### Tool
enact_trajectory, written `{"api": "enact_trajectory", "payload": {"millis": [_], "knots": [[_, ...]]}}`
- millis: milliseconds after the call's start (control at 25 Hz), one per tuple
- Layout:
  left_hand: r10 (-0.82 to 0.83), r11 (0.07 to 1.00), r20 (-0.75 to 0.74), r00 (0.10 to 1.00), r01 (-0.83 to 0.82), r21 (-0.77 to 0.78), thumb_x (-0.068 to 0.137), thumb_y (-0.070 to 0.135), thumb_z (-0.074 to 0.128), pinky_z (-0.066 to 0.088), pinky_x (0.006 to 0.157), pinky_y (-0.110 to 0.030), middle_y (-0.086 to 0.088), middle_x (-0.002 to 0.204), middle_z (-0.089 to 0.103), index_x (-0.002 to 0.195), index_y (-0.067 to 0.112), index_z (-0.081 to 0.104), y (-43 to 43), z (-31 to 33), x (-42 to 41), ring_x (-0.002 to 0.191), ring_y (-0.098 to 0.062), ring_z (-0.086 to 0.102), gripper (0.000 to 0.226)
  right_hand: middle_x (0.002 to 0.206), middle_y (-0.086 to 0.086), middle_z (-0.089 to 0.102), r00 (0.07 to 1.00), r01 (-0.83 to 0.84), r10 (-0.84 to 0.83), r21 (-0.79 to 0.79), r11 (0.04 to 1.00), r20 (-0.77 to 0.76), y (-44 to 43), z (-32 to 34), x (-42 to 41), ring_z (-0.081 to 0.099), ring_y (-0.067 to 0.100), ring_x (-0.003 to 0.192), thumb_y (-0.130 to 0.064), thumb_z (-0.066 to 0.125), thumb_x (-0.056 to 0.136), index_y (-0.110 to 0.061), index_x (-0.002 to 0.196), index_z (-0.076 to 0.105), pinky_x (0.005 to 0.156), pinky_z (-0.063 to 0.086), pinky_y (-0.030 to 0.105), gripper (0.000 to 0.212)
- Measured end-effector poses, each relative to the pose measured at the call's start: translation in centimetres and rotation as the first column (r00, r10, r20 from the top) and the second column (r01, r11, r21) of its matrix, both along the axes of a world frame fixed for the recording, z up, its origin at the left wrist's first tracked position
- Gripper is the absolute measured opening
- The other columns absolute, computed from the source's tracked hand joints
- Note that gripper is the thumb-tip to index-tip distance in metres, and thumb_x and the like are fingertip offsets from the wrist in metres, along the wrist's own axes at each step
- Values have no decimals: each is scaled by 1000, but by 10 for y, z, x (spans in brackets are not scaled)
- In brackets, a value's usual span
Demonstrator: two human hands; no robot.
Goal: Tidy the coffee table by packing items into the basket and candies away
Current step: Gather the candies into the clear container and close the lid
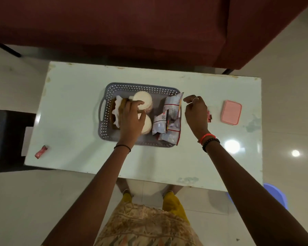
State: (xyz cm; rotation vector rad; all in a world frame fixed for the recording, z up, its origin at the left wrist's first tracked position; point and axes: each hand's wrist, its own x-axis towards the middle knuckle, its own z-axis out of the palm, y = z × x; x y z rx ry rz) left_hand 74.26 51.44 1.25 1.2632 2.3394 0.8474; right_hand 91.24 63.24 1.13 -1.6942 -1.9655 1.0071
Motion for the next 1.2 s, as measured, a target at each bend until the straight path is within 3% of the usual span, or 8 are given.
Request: {"api": "enact_trajectory", "payload": {"millis": [240,440,520,680,880,960,1040,1200], "knots": [[290,951,-7,957,-288,111,91,13,47,46,89,-31,-4,111,57,110,17,57,-122,0,-111,98,-16,57,21,117,14,62,979,-201,201,12,980,-44,-84,4,-128,57,28,110,5,43,86,-4,108,64,91,45,29,31],[445,888,-93,890,-453,-85,93,1,39,41,90,-25,-11,113,56,111,11,58,-228,-28,-209,107,-24,53,28,115,14,62,886,-463,463,10,886,-34,-158,-5,-229,57,27,109,4,44,87,-4,108,64,93,43,29,30],[473,854,-109,874,-485,-189,90,-6,36,44,92,-33,-14,116,56,112,9,57,-264,-45,-242,107,-29,54,34,115,12,59,796,-605,605,-11,796,22,-189,-18,-261,54,26,110,5,42,86,-6,113,61,95,44,32,34],[475,797,-70,877,-462,-390,85,-12,41,43,104,-47,-18,135,46,130,6,46,-301,-77,-286,123,-35,47,48,118,8,55,584,-787,791,-115,607,181,-239,-52,-296,50,24,109,2,40,88,-10,124,54,92,44,30,39],[296,794,-104,949,-305,-526,89,15,57,44,99,-50,-16,139,45,133,11,44,-312,-110,-310,121,-36,49,47,128,5,53,454,-843,855,-191,503,249,-268,-83,-308,47,22,111,0,34,88,-8,117,55,93,38,27,37],[293,782,-138,946,-320,-534,88,17,59,47,92,-51,-18,132,46,127,9,48,-311,-120,-312,111,-39,52,41,129,7,52,457,-830,856,-229,508,242,-270,-87,-311,47,24,112,-1,34,90,-7,117,54,93,38,29,35],[307,793,-141,941,-335,-510,86,11,61,48,88,-52,-21,125,47,120,6,50,-310,-126,-314,105,-42,51,36,126,15,50,538,-768,818,-282,575,204,-267,-85,-314,49,31,111,-2,38,92,-5,119,52,91,43,36,31],[424,808,6,906,-375,-453,86,9,60,47,88,-49,-23,115,50,110,2,52,-304,-128,-321,104,-40,50,26,123,19,49,619,-717,771,-293,632,148,-252,-79,-317,51,35,111,-3,41,92,-4,119,53,91,46,43,30]]}}
